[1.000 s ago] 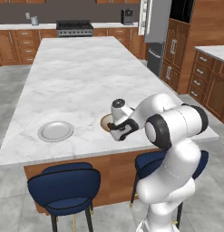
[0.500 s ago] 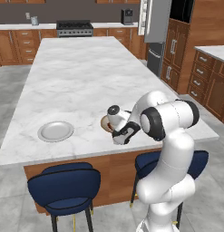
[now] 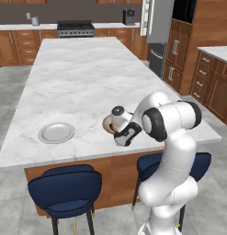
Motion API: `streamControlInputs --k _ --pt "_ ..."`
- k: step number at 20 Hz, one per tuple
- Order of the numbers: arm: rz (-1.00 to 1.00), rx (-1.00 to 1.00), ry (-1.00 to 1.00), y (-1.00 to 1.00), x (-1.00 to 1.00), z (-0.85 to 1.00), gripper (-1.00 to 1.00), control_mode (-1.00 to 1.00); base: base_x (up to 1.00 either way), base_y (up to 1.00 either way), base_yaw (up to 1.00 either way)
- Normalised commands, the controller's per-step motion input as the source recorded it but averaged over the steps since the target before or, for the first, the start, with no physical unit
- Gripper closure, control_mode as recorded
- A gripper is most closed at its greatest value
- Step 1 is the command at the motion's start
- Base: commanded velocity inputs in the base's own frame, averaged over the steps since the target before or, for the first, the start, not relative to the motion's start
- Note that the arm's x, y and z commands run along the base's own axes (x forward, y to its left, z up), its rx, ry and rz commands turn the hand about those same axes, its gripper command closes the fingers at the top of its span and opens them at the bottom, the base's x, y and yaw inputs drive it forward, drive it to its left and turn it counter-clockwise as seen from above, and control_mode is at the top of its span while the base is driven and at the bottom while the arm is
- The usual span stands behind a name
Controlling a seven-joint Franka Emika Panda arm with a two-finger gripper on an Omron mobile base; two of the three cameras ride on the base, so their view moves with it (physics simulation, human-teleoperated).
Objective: Pick the chicken drumstick and tomato from their plates and place them in the bowl. Then put the bowl in the fridge.
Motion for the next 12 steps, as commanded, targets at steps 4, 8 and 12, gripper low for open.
streamControlInputs --k 4,8,12 --pt "0.05 0.19 0.01 -0.12 -0.09 0.12 1.00 -1.00 0.00 0.00 0.00" --pt "0.12 0.09 -0.05 -0.06 -0.28 0.44 1.00 -1.00 0.00 0.00 0.00" --pt "0.19 0.00 -0.15 -0.01 -0.27 0.64 1.00 -1.00 0.00 0.00 0.00"
